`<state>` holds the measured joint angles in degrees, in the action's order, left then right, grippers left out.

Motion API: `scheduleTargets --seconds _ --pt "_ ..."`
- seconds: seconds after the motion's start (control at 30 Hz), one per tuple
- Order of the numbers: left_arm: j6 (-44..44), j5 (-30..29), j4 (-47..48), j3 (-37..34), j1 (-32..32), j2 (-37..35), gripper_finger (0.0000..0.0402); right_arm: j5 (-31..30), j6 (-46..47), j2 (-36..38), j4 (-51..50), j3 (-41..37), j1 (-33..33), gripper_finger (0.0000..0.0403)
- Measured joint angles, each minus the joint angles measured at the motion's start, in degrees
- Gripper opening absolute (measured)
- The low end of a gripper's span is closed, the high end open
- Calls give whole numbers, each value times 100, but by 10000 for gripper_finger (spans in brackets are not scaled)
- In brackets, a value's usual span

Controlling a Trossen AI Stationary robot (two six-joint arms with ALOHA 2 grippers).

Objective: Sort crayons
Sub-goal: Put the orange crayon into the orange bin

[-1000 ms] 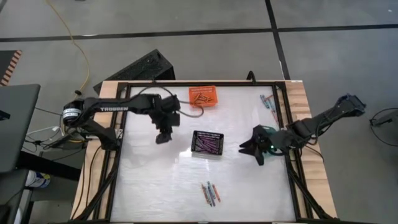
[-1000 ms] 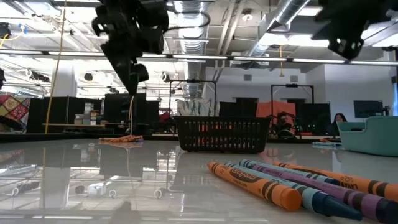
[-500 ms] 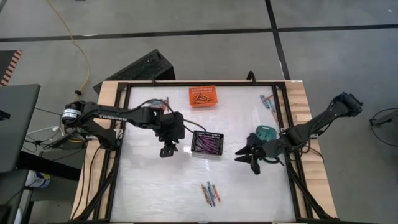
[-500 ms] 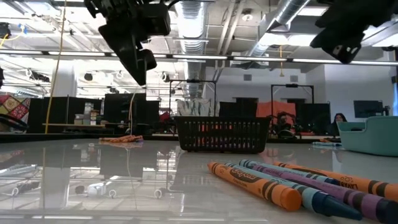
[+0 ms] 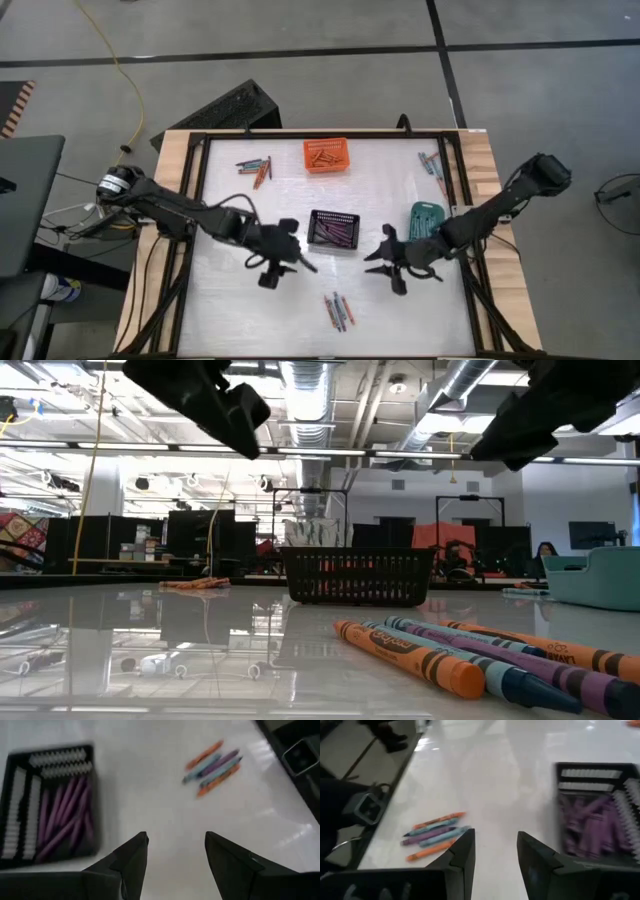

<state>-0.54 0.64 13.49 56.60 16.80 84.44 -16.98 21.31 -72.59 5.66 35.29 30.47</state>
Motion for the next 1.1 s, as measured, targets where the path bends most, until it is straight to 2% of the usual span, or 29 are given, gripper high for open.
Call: scheduleTargets --seconds 0.1,0.2,0.3,0.4,0.53,0.63,0.8,0.9,0.97,1.1 --pt "228 -17 -1157 -630 249 0 187 62 -179 -405 443 0 255 138" --pt "470 -304 -1928 -1196 421 7 187 17 -119 -773 928 -2 463 138" --pt "529 -434 -2321 -1446 497 7 187 -26 212 -1073 1750 4 571 138" --pt "719 -271 -2298 -1430 529 7 187 1 90 -1309 2025 198 706 138" --pt "1192 -243 -2363 -1225 537 11 187 -104 97 -1565 2031 468 862 138" --pt "1560 -98 -2381 -945 533 311 187 -104 112 -1770 2013 604 959 138" --pt "2023 483 -2139 -200 535 1385 187 -98 397 -1864 1978 638 1094 138" --pt "2421 508 -1851 307 535 2012 187 -119 475 -1848 1941 640 1163 138" --pt "2623 539 -1879 648 497 2323 187 -128 532 -1846 1953 640 1222 138" --pt "2852 1044 -1629 1213 363 2796 187 -126 718 -1855 1889 640 1323 138"
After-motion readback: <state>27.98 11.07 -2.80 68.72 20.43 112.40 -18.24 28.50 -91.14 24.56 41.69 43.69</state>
